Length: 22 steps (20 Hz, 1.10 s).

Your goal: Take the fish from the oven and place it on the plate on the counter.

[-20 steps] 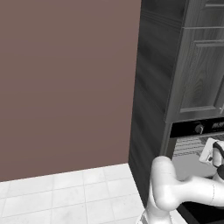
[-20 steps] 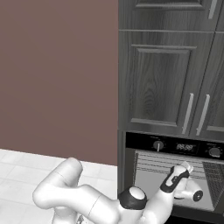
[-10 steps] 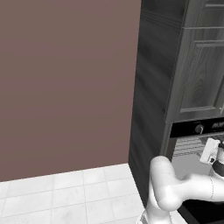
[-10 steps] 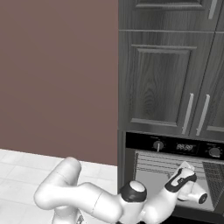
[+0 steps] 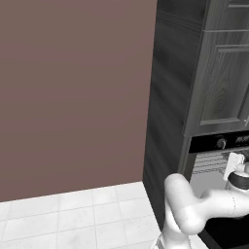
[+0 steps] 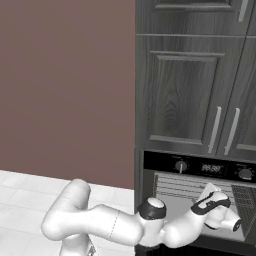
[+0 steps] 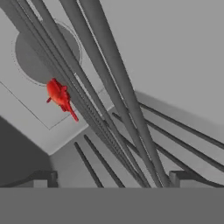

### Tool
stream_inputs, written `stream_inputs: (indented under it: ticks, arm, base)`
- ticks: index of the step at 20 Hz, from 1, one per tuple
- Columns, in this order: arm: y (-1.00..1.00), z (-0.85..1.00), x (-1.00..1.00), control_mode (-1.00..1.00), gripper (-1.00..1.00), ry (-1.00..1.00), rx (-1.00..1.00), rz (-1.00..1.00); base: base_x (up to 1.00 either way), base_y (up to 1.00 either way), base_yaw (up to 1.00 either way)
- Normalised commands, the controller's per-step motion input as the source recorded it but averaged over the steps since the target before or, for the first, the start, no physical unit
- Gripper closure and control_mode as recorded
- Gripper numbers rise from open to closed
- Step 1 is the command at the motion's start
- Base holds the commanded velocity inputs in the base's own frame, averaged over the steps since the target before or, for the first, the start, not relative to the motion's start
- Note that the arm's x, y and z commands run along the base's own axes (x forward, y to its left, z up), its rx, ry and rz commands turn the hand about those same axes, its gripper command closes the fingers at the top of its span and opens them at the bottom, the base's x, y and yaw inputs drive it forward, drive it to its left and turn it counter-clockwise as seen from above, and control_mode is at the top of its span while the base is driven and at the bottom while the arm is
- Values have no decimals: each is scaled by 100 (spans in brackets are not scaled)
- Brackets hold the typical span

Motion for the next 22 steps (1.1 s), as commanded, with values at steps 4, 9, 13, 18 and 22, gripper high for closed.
stream_inputs:
  ticks: [4, 9, 13, 18, 22]
  arm:
    - [0, -32, -22, -100, -100, -30, 0, -11]
    - [0, -37, -56, -100, -100, -28, 0, -18]
    - [7, -25, -15, -100, -100, -18, 0, -25]
    - [22, -17, 5, -100, -100, -7, -3, -33]
    - [22, -24, 19, -100, -100, -5, -5, -35]
  base:
    - [0, 0, 0]
    - [0, 0, 0]
    - [0, 0, 0]
    - [0, 0, 0]
    - [0, 0, 0]
